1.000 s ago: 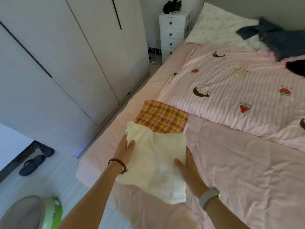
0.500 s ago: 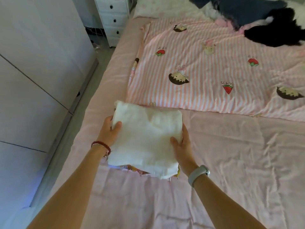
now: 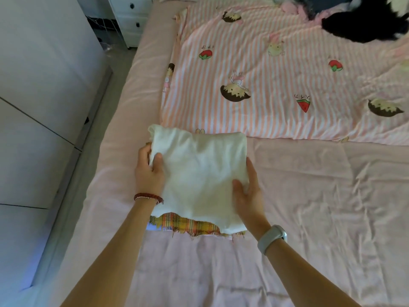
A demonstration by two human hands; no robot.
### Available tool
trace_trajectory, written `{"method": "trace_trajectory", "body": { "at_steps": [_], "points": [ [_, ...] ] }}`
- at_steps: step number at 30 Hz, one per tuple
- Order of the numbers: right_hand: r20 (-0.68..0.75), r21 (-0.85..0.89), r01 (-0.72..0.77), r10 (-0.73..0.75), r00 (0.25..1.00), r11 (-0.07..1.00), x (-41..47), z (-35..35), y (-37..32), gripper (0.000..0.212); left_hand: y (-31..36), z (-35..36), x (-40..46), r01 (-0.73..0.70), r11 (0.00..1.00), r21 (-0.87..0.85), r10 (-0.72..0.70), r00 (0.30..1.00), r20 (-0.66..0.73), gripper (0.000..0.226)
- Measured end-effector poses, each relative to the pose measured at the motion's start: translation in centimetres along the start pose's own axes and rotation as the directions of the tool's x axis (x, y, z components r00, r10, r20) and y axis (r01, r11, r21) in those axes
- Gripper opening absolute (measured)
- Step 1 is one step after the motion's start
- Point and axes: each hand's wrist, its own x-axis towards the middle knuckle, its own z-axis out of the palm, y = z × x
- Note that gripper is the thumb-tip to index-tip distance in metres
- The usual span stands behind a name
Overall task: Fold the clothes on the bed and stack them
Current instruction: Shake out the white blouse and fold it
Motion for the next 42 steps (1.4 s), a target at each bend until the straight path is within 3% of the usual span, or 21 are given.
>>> {"method": "trace_trajectory", "body": {
  "at_steps": [2,4,5,7,9,10,12,15,22,25,27,31,35,42],
  "points": [
    [0.017,-0.075,-0.065,0.066,0.998,0.995,0.3,-0.1,-0.9,0.063,-0.2,0.3,0.4,0.110,0.990,0.089,-0.114,0.992,0.045,0.035],
    [0.031,-0.332,-0.122,0.140,0.990,0.935,0.3,-0.2,-0.9,0.065,-0.7,0.4,0.5,0.200,0.947,0.252,-0.228,0.970,0.089,0.049],
    [-0.015,-0.467,-0.072,0.074,0.997,0.882,0.1,-0.2,-0.9,0.063,-0.9,0.3,0.4,0.150,0.931,0.334,-0.184,0.980,0.073,0.053],
    [-0.089,-0.601,0.130,-0.228,0.970,0.788,0.0,0.1,-1.7,0.055,-0.6,0.4,0.2,-0.096,0.865,0.492,0.071,0.995,0.070,0.053],
    [-0.016,-0.689,0.334,-0.474,0.881,0.643,0.8,1.1,-2.3,0.051,-0.1,1.2,-0.2,-0.340,0.731,0.592,0.287,0.940,0.185,0.049],
    [0.070,-0.722,0.394,-0.506,0.860,0.569,1.5,1.8,-2.5,0.050,0.0,1.8,-0.5,-0.419,0.672,0.611,0.325,0.908,0.266,0.050],
    [0.227,-0.756,0.408,-0.381,0.897,0.512,2.8,3.2,-2.5,0.049,-0.3,3.2,-0.9,-0.482,0.614,0.625,0.273,0.873,0.404,0.050],
    [0.312,-0.797,0.367,-0.192,0.930,0.481,4.9,4.6,-0.3,0.053,-2.9,5.0,-0.4,-0.419,0.611,0.672,0.090,0.880,0.466,0.054],
    [0.347,-0.829,0.395,-0.189,0.919,0.396,6.3,6.0,4.4,0.057,-7.2,7.1,-0.5,-0.418,0.561,0.715,0.051,0.879,0.474,0.056],
    [0.384,-0.802,0.401,-0.133,0.914,0.443,6.5,5.3,3.3,0.056,-5.8,6.7,0.0,-0.425,0.539,0.727,-0.020,0.856,0.516,0.055],
    [0.410,-0.728,0.419,-0.145,0.901,0.543,6.5,4.0,1.5,0.053,-3.7,6.1,0.3,-0.436,0.523,0.732,-0.049,0.842,0.537,0.054],
    [0.243,-0.514,0.399,-0.317,0.917,0.760,3.9,-0.9,-2.6,0.039,2.0,3.7,-1.2,-0.427,0.538,0.727,0.069,0.882,0.467,0.049],
    [0.155,-0.489,0.342,-0.306,0.939,0.802,0.2,-8.1,-5.2,0.035,8.2,2.0,-6.1,-0.412,0.658,0.631,0.178,0.899,0.401,0.045],
    [-0.054,-0.425,0.167,-0.209,0.977,0.890,-9.3,-25.0,-2.7,0.033,17.2,6.1,-20.2,-0.539,0.742,0.398,0.369,0.824,0.429,0.032]
  ]
}}
